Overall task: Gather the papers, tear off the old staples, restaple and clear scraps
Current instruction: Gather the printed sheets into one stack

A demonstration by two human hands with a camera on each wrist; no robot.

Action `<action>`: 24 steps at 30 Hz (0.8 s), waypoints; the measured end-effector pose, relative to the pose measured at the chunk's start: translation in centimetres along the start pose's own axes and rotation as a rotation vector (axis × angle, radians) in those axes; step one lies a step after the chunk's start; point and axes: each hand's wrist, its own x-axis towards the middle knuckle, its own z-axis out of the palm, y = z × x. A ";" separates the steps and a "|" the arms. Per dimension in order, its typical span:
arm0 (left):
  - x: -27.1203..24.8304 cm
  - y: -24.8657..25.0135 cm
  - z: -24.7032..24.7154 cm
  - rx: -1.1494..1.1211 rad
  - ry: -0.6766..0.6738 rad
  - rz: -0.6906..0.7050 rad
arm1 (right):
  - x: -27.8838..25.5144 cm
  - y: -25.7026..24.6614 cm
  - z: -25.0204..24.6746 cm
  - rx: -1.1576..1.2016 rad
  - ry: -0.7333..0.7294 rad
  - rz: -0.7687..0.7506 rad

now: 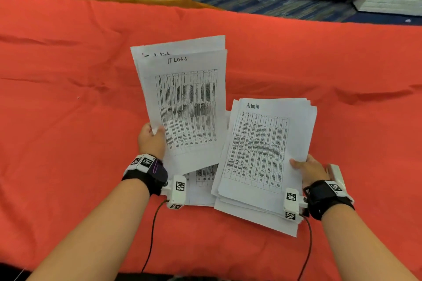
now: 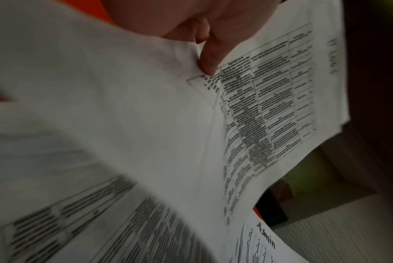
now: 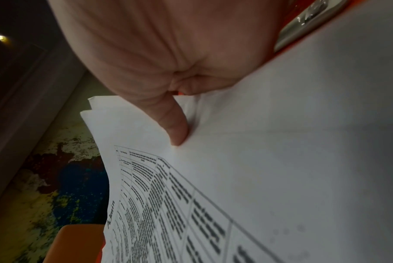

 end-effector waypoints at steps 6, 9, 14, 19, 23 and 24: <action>1.0 1.2 0.2 -0.022 -0.014 0.012 | 0.3 -0.4 -0.3 -0.060 0.031 -0.018; -1.0 1.1 1.9 0.146 -0.210 -0.007 | 0.0 -0.7 0.3 -0.027 0.008 -0.020; -5.7 -1.4 4.8 0.362 -0.443 -0.078 | -0.3 -0.6 1.9 0.029 -0.120 0.029; -7.3 -3.8 5.9 0.509 -0.566 -0.138 | -1.6 -0.3 2.7 0.049 -0.172 0.035; -7.3 -4.3 6.0 0.397 -0.588 -0.227 | -2.6 -0.7 3.4 0.096 -0.218 0.024; -7.2 -4.2 6.0 0.347 -0.589 -0.252 | -2.7 -0.7 3.5 0.105 -0.235 0.024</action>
